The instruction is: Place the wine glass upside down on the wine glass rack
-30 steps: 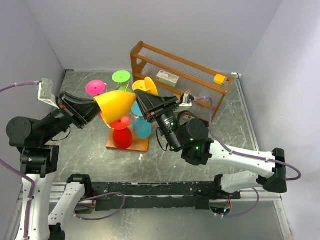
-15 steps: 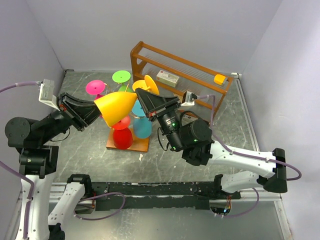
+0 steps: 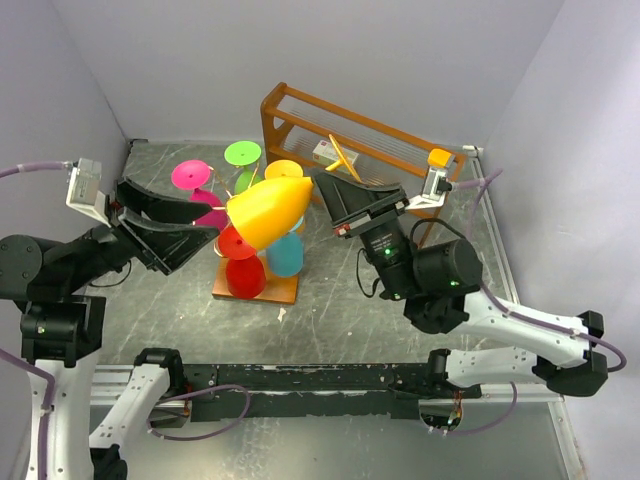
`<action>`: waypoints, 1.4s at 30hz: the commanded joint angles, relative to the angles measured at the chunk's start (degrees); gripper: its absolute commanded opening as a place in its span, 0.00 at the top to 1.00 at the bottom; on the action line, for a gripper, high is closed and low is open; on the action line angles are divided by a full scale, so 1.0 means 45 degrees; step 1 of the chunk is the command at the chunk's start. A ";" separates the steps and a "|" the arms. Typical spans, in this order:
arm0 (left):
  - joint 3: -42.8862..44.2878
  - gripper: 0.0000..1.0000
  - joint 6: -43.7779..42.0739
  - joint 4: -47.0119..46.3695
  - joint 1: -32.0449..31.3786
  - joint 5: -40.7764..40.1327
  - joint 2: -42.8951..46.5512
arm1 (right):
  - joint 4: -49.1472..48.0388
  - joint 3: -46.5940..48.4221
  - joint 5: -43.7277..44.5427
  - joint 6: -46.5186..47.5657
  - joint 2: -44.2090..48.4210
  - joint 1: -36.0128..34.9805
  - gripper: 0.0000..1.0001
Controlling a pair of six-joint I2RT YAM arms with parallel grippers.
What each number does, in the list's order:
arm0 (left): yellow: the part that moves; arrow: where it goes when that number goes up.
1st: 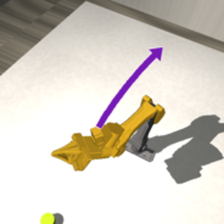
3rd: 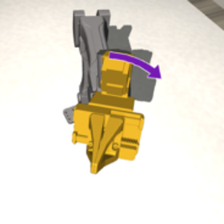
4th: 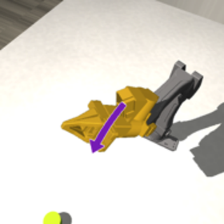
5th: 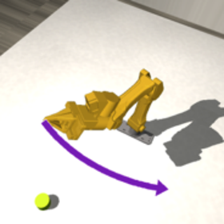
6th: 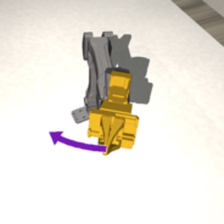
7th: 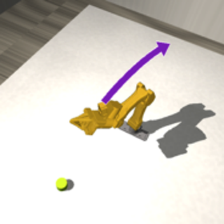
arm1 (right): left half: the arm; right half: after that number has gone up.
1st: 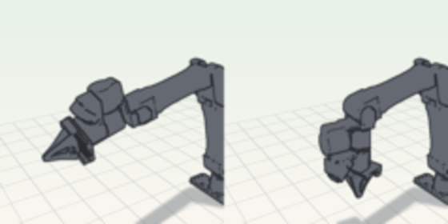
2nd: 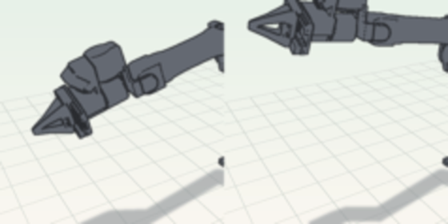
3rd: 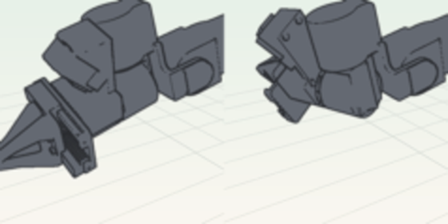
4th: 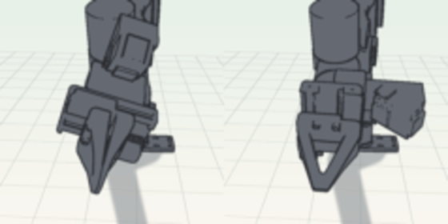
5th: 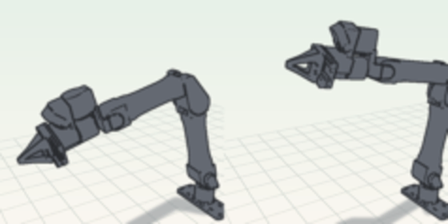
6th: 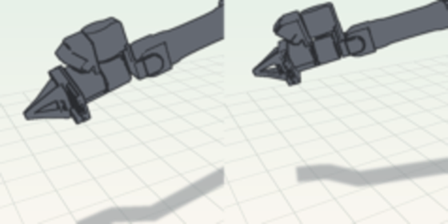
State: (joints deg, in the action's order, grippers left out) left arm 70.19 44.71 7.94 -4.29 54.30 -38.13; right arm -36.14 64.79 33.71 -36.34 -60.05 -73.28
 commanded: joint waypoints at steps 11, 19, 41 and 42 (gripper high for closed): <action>0.3052 0.21 0.4616 0.0136 -0.0081 -0.1383 -0.1741 | 0.2190 0.2946 -0.4991 0.8948 -0.0958 0.0030 1.00; 0.4065 0.12 0.6456 -0.1038 -0.0081 -0.1717 -0.2119 | 0.1946 0.4266 -0.6549 1.1047 -0.2469 0.0019 1.00; 0.2824 0.24 0.7981 -0.0600 -0.0081 -0.1545 -0.1414 | 0.3679 0.5393 -0.8406 1.2743 -0.3995 0.0015 1.00; 0.2888 0.24 0.7927 -0.0407 -0.0081 -0.1551 -0.1427 | 0.3735 0.5448 -0.8510 1.2731 -0.4072 0.0019 1.00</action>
State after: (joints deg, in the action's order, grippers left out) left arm 82.04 79.77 4.78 -4.34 45.91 -44.69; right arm -19.94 87.24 -2.46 19.49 -77.36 -73.23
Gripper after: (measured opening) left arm 0.766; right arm 0.052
